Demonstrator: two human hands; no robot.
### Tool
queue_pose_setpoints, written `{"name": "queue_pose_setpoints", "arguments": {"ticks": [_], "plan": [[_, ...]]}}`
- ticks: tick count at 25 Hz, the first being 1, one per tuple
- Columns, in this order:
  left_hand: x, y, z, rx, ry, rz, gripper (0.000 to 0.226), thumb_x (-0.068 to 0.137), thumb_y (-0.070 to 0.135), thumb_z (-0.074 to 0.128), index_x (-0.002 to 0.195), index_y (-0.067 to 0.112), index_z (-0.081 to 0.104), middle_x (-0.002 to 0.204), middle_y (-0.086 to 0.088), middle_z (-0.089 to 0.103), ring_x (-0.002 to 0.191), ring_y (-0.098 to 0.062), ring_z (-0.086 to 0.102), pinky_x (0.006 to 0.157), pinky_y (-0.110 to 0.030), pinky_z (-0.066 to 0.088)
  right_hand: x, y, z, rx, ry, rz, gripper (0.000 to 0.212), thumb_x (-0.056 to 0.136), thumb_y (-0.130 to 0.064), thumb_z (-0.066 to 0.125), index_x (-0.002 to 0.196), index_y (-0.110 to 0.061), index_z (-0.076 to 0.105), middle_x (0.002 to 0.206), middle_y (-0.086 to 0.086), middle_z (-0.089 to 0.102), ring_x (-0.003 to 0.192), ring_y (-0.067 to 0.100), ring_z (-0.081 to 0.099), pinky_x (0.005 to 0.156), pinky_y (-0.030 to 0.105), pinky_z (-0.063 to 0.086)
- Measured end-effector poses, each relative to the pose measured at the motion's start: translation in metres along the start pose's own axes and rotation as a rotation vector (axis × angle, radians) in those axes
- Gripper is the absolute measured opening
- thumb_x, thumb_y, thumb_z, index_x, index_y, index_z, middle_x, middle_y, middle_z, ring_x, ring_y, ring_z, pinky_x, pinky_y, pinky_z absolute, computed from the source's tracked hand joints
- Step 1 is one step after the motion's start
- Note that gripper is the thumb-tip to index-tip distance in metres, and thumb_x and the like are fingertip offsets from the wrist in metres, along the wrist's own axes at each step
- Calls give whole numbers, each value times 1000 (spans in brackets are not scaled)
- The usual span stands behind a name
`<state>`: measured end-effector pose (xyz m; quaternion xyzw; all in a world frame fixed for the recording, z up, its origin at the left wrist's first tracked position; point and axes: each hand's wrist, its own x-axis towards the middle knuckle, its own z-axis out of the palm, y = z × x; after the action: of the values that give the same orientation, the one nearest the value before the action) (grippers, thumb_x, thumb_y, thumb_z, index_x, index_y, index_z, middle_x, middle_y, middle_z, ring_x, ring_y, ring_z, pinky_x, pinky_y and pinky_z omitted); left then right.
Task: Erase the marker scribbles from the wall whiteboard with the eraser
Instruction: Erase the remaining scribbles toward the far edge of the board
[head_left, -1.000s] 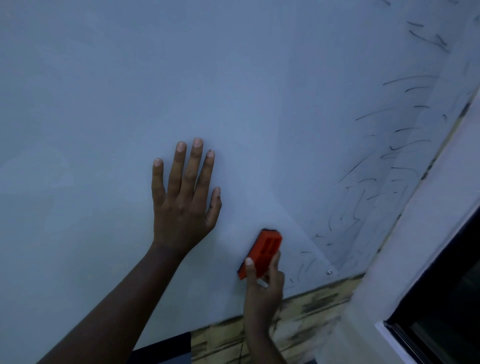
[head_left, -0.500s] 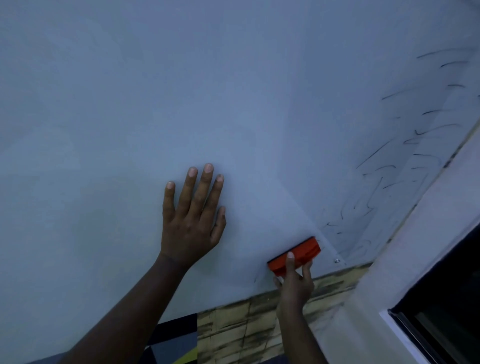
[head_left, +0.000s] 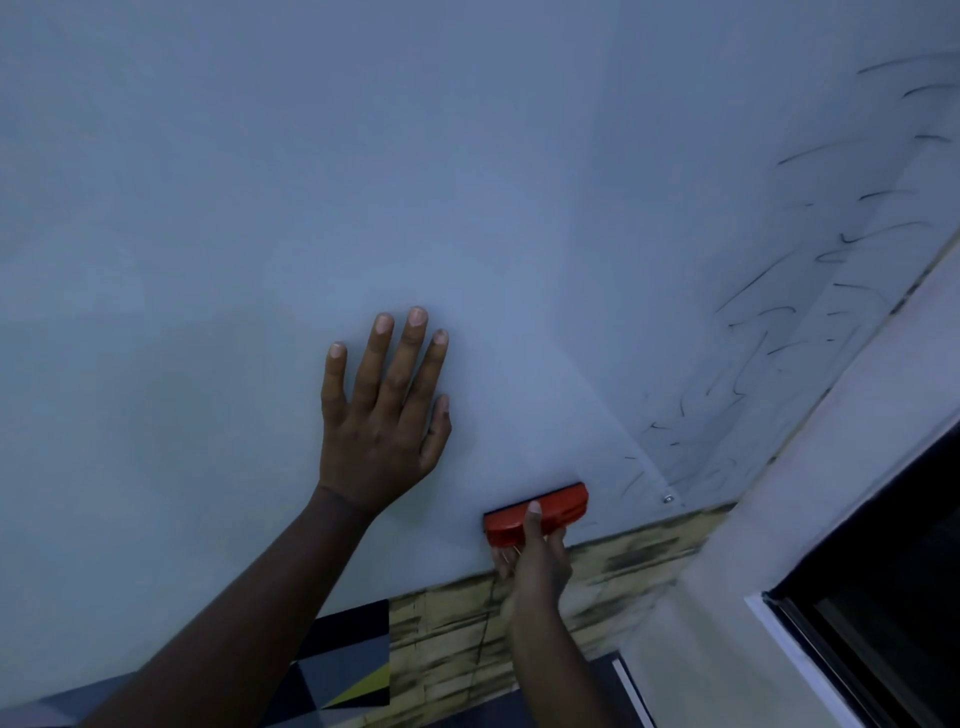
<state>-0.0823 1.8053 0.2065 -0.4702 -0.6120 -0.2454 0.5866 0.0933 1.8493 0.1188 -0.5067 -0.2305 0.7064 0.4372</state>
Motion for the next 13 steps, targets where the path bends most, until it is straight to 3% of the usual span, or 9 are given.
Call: {"name": "queue_pose_setpoints", "arguments": {"ticks": [3,7,8,11,13], "plan": [[-3,2,-1,-3,-11,3,73,101,32,61,165,8,35,178,-12,16,165,-32,15,133,-55,6,-3,9,13,16,-27,1,70,95,-35,71,157,-26,41,132,19,65,110,36,69,82,39,60],[-9,4,2,-12,-4,7,73,101,33,60,166,9,35,178,-11,17,165,-32,15,133,-55,6,1,17,12,-37,-37,-20,79,89,-46,74,158,-34,38,135,9,66,111,28,70,100,45,52],[-12,5,4,-22,-2,0,73,101,33,60,166,9,35,178,-11,17,165,-32,16,133,-55,5,3,19,10,-48,-31,-19,79,89,-45,74,158,-34,37,136,8,66,110,28,70,101,44,49],[-33,15,7,-43,-31,-7,74,100,33,60,166,11,35,177,-12,18,165,-34,15,133,-56,4,22,25,-3,-33,0,54,73,93,-42,73,157,-29,41,132,10,68,107,28,72,80,35,45],[-57,25,8,-21,-75,49,76,98,35,61,166,11,35,177,-13,19,165,-34,13,133,-57,3,43,28,-19,-22,-16,263,66,92,-48,71,149,-20,51,115,9,72,99,24,71,82,38,45]]}}
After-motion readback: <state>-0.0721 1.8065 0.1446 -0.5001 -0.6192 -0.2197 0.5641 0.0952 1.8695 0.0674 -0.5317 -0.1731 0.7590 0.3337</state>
